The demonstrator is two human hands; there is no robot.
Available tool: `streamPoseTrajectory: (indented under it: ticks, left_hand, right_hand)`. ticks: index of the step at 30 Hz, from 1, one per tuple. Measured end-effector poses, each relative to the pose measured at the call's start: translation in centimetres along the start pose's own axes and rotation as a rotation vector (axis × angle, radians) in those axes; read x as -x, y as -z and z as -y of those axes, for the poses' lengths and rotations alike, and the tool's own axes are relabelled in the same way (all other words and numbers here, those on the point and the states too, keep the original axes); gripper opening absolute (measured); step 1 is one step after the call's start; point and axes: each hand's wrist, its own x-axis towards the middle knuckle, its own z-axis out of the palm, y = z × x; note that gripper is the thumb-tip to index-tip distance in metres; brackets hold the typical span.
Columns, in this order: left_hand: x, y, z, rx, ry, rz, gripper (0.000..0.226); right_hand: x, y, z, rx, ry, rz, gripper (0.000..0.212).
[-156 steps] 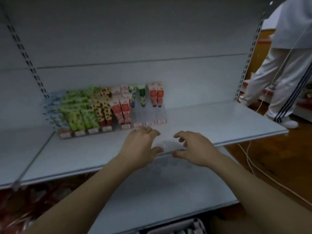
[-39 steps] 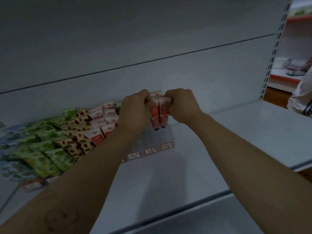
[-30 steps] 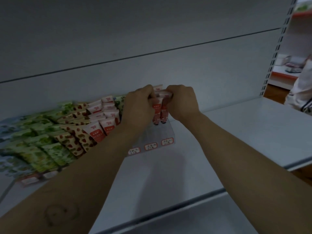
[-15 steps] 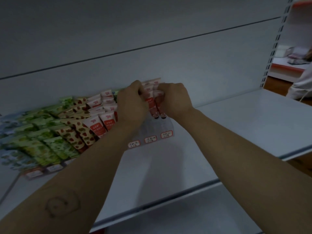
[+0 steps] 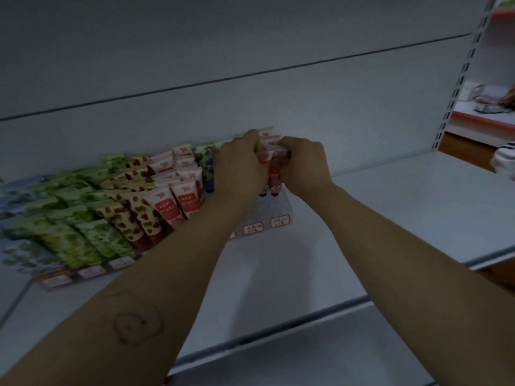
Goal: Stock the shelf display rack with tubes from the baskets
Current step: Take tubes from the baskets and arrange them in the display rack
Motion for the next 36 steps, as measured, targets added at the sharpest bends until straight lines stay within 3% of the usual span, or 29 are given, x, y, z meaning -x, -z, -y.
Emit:
streamPoseTrajectory:
  ticks: [12,14,17,19,21,23,28,32,36]
  left_hand:
    - [0.1,0.8,0.2,-0.144,-0.033,0.1,0.019]
    - [0.0,1.1,0.0,-0.198,-0.04,0.13,0.014]
    - [0.4,1.7,0.1,-0.254,-0.022,0.201,0.006]
    - [1.3,2.4,0.3,-0.238,0.012,0.256,0.024]
    - [2.9,3.5,0.2,-0.272,0.042,0.301,0.048]
    - [4.8,4.8,-0.6,-0.335,0.051,0.329,0.058]
    - [10.6,8.1,-3.8,-0.364,-0.041,0.408,0.049]
    - [15.8,9.6,-5.3,-0.193,-0.038,0.415,0.043]
    - [22.6,8.6,-6.1,-0.069,-0.056,0.456,0.034]
  right_hand:
    - [0.8,1.6,0.2,-0.059,-0.027,0.152,0.021]
    - [1.2,2.0,0.2,-0.056,-0.038,0.23,0.035]
    - [1.5,3.4,0.1,-0.041,-0.093,0.278,0.074]
    - [1.6,4.8,0.1,0.022,-0.077,0.284,0.082]
    - [2.2,6.4,0.5,0.11,-0.043,0.327,0.078]
    - [3.7,7.8,1.1,0.173,-0.021,0.409,0.076]
    - [8.9,10.4,2.7,0.27,-0.023,0.592,0.071]
    - [14.3,11.8,4.6,0.336,0.006,0.663,0.056]
    - [22.5,12.1,3.2,0.302,-0.095,0.797,0.051]
